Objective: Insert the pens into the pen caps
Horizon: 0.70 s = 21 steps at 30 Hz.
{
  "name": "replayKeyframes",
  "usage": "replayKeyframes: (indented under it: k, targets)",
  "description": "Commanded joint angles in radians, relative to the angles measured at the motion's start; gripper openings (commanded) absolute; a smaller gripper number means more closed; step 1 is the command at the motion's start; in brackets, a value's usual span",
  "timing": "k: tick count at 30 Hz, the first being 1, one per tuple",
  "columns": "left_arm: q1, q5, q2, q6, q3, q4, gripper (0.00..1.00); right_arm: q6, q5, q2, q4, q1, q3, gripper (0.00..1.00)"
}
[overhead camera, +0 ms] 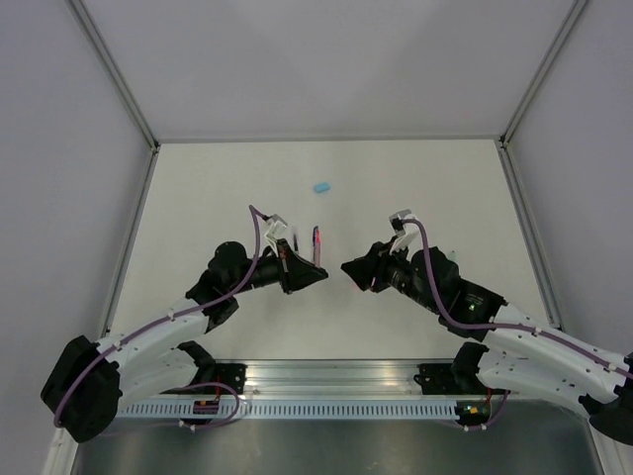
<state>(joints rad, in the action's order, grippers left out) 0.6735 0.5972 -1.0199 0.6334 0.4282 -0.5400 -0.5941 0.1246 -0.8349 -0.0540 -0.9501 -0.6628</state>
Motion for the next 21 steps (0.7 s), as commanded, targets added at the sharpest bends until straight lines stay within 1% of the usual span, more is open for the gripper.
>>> replayKeyframes:
  k: [1, 2, 3, 5, 6, 7, 8, 9, 10, 11, 12, 13, 14, 15, 16, 18, 19, 21]
  targets:
    - [-0.006, -0.2, 0.066, -0.098, 0.053, 0.153, 0.02, 0.019, 0.141, 0.004, -0.214, -0.001, -0.051, 0.48]
    - [-0.006, -0.221, 0.095, -0.121, 0.052, 0.182, 0.02, -0.037, 0.161, -0.009, -0.225, -0.001, -0.054, 0.48]
    - [-0.006, -0.258, 0.11, -0.132, 0.05, 0.196, 0.02, -0.045, 0.171, -0.053, -0.237, -0.001, -0.06, 0.48]
    - [-0.006, -0.293, 0.15, -0.149, 0.049, 0.233, 0.02, 0.025, 0.152, -0.113, -0.253, -0.001, -0.119, 0.48]
    - [-0.006, -0.325, 0.162, -0.153, 0.043, 0.236, 0.02, 0.028, 0.2, -0.177, -0.309, 0.002, -0.145, 0.48]
    - [-0.006, -0.345, 0.178, -0.152, 0.031, 0.236, 0.02, 0.004, 0.245, -0.206, -0.352, 0.008, -0.17, 0.49]
    - [-0.006, -0.364, 0.204, -0.149, 0.024, 0.239, 0.02, -0.103, 0.285, -0.26, -0.395, 0.016, -0.214, 0.5]
    - [-0.006, -0.394, 0.216, -0.147, 0.021, 0.247, 0.02, -0.145, 0.312, -0.282, -0.446, 0.023, -0.231, 0.5]
    - [-0.006, -0.399, 0.227, -0.15, 0.021, 0.253, 0.02, -0.148, 0.281, -0.3, -0.435, 0.024, -0.241, 0.5]
    - [-0.006, -0.396, 0.237, -0.155, 0.02, 0.255, 0.02, -0.103, 0.223, -0.319, -0.413, 0.022, -0.267, 0.5]
    - [-0.006, -0.38, 0.257, -0.159, 0.015, 0.249, 0.02, 0.1, 0.143, -0.349, -0.344, 0.024, -0.279, 0.5]
    - [-0.008, -0.376, 0.267, -0.162, 0.011, 0.247, 0.02, 0.19, 0.068, -0.369, -0.342, 0.024, -0.323, 0.5]
    - [-0.006, -0.384, 0.277, -0.163, 0.006, 0.242, 0.02, 0.268, 0.092, -0.415, -0.384, 0.025, -0.351, 0.5]
    - [-0.006, -0.385, 0.299, -0.161, -0.002, 0.236, 0.02, 0.412, 0.116, -0.437, -0.397, 0.034, -0.372, 0.49]
    - [-0.006, -0.386, 0.306, -0.164, -0.008, 0.233, 0.02, 0.471, 0.118, -0.454, -0.403, 0.054, -0.383, 0.49]
    - [-0.006, -0.375, 0.325, -0.158, -0.002, 0.244, 0.02, 0.561, -0.014, -0.506, -0.42, 0.13, -0.415, 0.49]
    - [-0.006, -0.369, 0.342, -0.14, 0.012, 0.268, 0.02, 0.642, -0.117, -0.516, -0.415, 0.146, -0.413, 0.49]
    - [-0.006, -0.353, 0.362, -0.121, 0.035, 0.307, 0.02, 0.695, -0.164, -0.546, -0.414, 0.172, -0.403, 0.5]
